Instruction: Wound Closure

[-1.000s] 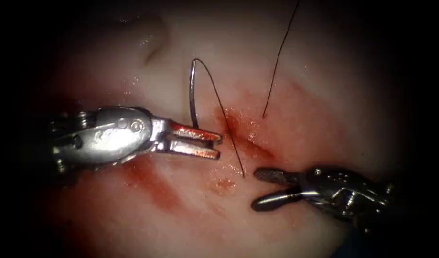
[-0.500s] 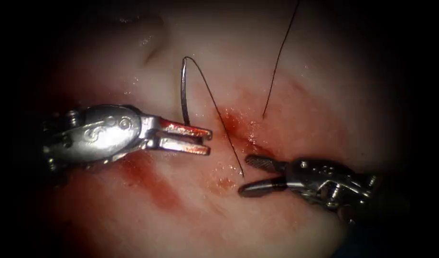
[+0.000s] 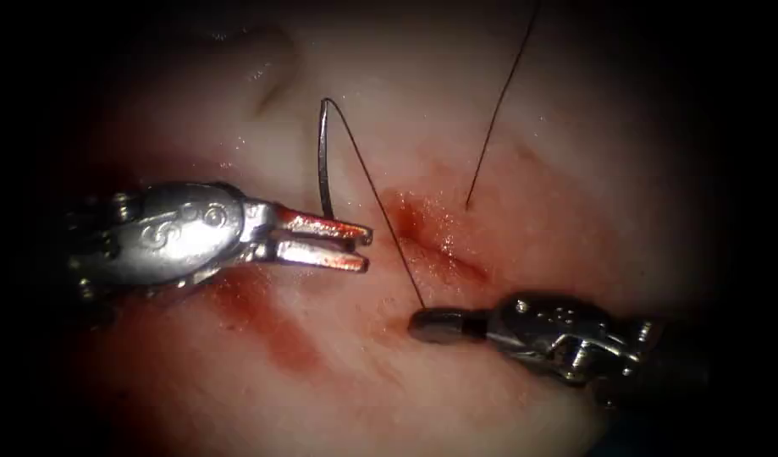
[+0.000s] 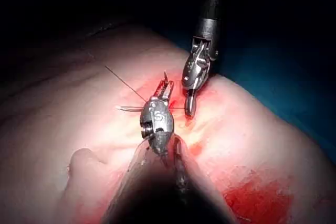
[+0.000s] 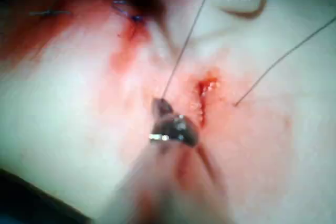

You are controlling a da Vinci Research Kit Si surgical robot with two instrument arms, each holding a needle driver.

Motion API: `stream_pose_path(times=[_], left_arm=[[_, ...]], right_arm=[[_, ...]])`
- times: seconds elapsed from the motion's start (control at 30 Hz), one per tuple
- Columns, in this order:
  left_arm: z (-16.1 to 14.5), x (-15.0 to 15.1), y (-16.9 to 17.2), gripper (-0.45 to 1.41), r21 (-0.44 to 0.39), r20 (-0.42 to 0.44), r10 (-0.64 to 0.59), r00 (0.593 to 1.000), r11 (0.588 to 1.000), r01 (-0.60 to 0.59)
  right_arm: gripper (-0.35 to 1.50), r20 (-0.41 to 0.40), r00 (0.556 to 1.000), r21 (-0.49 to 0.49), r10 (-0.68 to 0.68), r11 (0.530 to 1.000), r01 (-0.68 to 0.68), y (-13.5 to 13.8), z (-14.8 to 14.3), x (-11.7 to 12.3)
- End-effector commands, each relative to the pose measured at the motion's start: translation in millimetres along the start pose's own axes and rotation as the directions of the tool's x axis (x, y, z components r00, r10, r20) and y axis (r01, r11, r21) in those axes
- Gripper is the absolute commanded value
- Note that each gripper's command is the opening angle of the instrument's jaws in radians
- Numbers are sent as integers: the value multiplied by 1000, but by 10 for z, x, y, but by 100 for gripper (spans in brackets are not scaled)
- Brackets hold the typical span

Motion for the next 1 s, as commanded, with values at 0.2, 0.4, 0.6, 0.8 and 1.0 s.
stream_pose_path(times=[0.2,0.4,0.6,0.8,1.0], left_arm=[[12,-16,0,-45,-1,0,10,1000,1000,-10],[8,-19,1,-45,-11,-2,12,1000,1000,-12],[-7,-21,-4,-45,-17,-3,13,1000,1000,-13],[-41,-31,-16,-45,32,21,6,1000,999,-7],[-56,-35,-19,-45,62,34,-5,999,998,3]], right_arm=[[-35,85,996,79,0,997,-7,-60,12,15],[-35,62,998,160,-21,987,11,-108,31,38],[76,14,996,122,-92,988,90,-96,22,40],[113,-25,989,74,-143,987,145,-74,-12,36],[111,-31,984,30,-174,984,175,-59,-28,31]])
